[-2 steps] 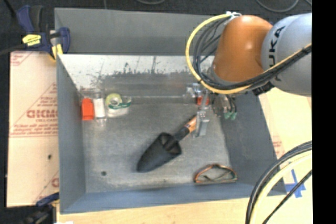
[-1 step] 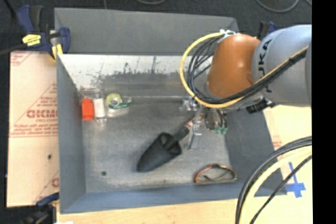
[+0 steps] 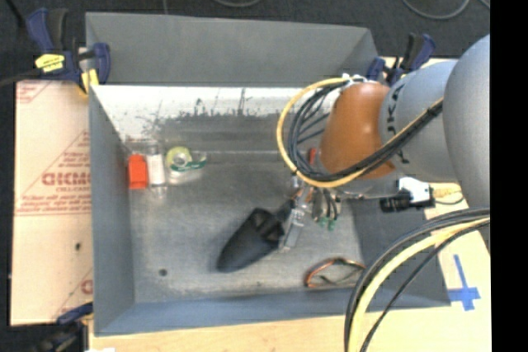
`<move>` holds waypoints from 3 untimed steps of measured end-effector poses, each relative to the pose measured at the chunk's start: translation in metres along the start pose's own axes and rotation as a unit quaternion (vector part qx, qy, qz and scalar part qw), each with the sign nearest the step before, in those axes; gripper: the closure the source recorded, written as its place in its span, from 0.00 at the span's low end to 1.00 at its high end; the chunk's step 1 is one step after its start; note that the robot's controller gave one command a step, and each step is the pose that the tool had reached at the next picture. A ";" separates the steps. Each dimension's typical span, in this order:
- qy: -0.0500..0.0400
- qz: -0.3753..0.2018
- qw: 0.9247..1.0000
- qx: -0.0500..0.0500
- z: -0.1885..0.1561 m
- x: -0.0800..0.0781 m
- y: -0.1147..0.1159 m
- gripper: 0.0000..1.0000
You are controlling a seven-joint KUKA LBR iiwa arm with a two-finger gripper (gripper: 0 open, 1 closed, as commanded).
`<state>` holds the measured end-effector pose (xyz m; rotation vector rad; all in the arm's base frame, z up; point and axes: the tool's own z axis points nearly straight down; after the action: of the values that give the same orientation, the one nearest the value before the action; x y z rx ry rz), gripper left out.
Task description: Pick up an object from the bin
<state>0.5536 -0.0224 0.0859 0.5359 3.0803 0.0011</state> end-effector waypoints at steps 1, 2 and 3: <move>0.006 -0.006 1.000 0.002 0.023 -0.003 0.008 0.00; 0.001 -0.097 0.995 0.001 0.010 0.003 0.022 0.00; 0.005 -0.253 0.967 0.000 0.014 0.022 0.052 1.00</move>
Offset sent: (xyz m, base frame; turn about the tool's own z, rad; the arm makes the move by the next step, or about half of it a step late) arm -0.0023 0.0385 -0.0002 -0.3911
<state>0.5508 0.0342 0.0719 -0.2616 3.1263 -0.0016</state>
